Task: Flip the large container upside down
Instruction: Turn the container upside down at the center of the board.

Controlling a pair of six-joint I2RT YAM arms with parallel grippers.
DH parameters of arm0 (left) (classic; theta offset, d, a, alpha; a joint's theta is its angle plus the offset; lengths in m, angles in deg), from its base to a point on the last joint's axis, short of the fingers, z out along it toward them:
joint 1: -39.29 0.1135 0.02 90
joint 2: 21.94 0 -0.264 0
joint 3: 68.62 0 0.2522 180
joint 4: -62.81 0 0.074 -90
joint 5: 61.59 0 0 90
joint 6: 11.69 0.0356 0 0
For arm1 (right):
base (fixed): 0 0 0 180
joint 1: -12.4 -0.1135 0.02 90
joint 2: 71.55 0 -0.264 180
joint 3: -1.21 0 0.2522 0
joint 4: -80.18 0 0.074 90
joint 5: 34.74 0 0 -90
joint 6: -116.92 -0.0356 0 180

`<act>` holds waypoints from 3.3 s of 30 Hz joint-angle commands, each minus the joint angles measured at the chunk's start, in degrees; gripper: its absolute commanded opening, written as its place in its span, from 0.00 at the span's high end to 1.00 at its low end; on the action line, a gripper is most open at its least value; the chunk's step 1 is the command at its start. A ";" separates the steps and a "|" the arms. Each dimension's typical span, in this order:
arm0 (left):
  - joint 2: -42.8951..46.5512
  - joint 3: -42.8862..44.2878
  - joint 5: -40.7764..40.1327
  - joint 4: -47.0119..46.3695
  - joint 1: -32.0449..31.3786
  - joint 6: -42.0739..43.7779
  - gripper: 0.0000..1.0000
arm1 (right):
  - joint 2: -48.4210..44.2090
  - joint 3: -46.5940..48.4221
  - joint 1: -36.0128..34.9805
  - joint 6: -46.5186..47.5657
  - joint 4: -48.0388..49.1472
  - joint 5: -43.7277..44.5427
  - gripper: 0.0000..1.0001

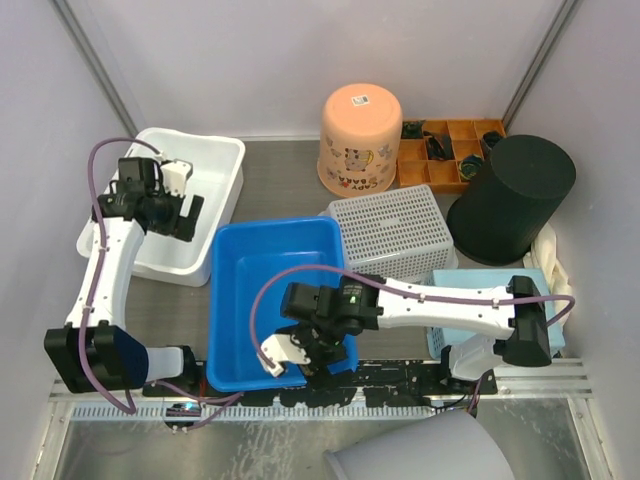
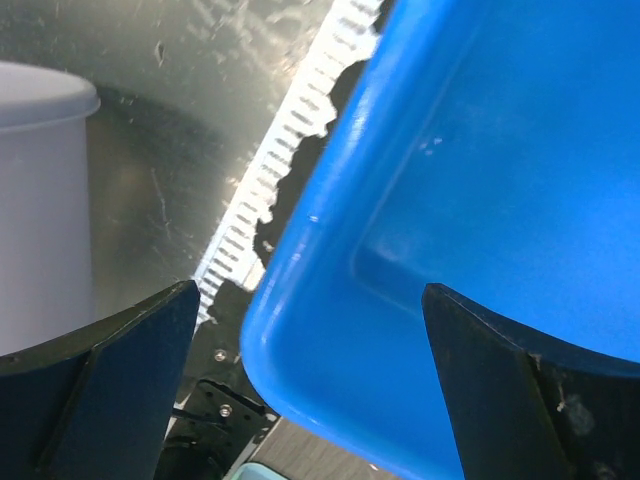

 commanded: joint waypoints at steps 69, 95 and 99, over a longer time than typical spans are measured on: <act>10.69 -9.35 4.47 -9.35 18.52 -3.37 0.02 | 4.95 18.95 34.13 -67.26 31.26 -65.72 0.99; 9.80 -8.71 3.53 -7.12 20.50 -3.04 0.02 | 19.89 20.82 42.93 -35.10 -5.06 -65.85 0.99; 9.61 -9.21 4.23 -7.27 20.87 -3.13 0.02 | 25.14 20.01 46.47 -34.05 -5.60 -65.74 0.99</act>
